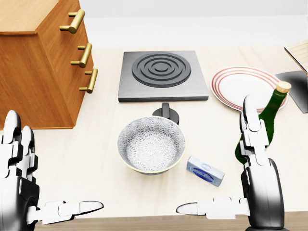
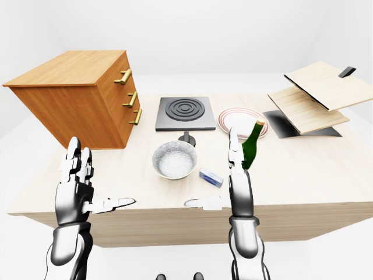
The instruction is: Put the bowl on the top of the cabinet.
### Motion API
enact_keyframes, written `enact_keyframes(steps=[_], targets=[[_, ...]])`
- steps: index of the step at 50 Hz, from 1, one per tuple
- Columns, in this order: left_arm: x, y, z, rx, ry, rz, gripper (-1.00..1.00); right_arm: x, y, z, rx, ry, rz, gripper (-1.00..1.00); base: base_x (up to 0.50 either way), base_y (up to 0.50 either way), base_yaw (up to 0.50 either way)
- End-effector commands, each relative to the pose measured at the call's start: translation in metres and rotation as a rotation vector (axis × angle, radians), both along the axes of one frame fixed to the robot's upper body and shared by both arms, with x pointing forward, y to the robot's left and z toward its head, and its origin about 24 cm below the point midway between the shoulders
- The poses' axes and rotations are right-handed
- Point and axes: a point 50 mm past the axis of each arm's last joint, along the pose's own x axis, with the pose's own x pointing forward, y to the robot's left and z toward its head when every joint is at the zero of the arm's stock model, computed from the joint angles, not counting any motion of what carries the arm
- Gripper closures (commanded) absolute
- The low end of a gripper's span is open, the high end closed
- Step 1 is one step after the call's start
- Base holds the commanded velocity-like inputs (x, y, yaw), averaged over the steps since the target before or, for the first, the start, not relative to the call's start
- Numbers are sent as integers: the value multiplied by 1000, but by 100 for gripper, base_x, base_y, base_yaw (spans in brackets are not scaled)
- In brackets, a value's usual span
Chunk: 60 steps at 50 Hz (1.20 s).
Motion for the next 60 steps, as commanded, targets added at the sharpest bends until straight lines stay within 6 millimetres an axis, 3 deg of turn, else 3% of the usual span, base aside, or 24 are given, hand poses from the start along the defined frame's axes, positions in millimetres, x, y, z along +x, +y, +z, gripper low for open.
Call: enact_keyframes(steps=[1,60], targets=[[1,0,-1,0,3,-1,-100,1,0,-2,-1,7,-1,-100,0,22,0],[0,1,2,0,-8,6,-100,1,-1,-1,2,4,-3,-100,0,22,0]])
